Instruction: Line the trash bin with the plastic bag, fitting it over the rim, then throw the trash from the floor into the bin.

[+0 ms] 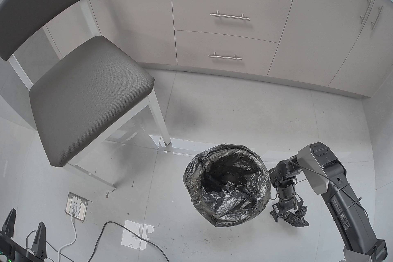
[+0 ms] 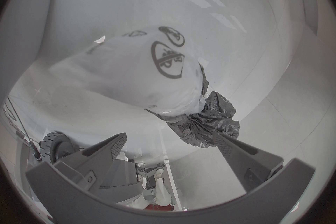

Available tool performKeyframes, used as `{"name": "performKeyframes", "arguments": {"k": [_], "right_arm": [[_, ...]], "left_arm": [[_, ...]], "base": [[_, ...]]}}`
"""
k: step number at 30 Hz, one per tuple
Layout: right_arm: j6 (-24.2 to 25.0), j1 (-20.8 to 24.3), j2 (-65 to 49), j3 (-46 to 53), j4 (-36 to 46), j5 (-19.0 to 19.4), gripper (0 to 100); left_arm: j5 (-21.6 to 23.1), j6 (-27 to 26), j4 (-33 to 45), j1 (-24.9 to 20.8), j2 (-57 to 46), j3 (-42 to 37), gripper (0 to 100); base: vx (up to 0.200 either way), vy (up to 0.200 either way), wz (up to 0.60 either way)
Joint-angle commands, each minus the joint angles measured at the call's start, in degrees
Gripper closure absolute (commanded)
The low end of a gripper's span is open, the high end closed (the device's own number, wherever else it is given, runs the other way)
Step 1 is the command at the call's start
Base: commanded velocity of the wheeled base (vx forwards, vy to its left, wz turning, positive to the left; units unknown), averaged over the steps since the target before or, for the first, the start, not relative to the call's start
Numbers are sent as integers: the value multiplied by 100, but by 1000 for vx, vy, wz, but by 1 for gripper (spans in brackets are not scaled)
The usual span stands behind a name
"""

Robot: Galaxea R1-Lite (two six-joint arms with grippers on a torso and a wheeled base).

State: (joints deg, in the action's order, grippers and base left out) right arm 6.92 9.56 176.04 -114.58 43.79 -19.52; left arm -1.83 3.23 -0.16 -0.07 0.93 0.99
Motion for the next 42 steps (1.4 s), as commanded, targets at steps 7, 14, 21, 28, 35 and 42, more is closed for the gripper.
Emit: {"name": "performKeyframes", "arguments": {"k": [7, 14, 21, 28, 35, 42], "right_arm": [[11, 11, 157, -1, -767, 36, 0], [2, 2, 157, -1, -1391, 9, 0], [2, 2, 157, -1, -1470, -8, 0], [2, 11, 157, -1, -1496, -17, 100], [11, 55, 157, -1, -1505, 1, 100], [37, 46, 157, -1, -1408, 1, 100]], "left_arm": [[-2, 2, -2, 7, -75, -90, 0], [-2, 2, -2, -1, -75, -90, 0], [-2, 2, -2, -1, -75, -90, 0], [-2, 2, -2, -1, -75, -90, 0], [-2, 2, -2, 7, -75, -90, 0], [-2, 2, -2, 7, -75, -90, 0]], "base": [[0, 0, 0], [0, 0, 0], [0, 0, 0], [0, 0, 0], [0, 0, 0], [0, 0, 0]]}}
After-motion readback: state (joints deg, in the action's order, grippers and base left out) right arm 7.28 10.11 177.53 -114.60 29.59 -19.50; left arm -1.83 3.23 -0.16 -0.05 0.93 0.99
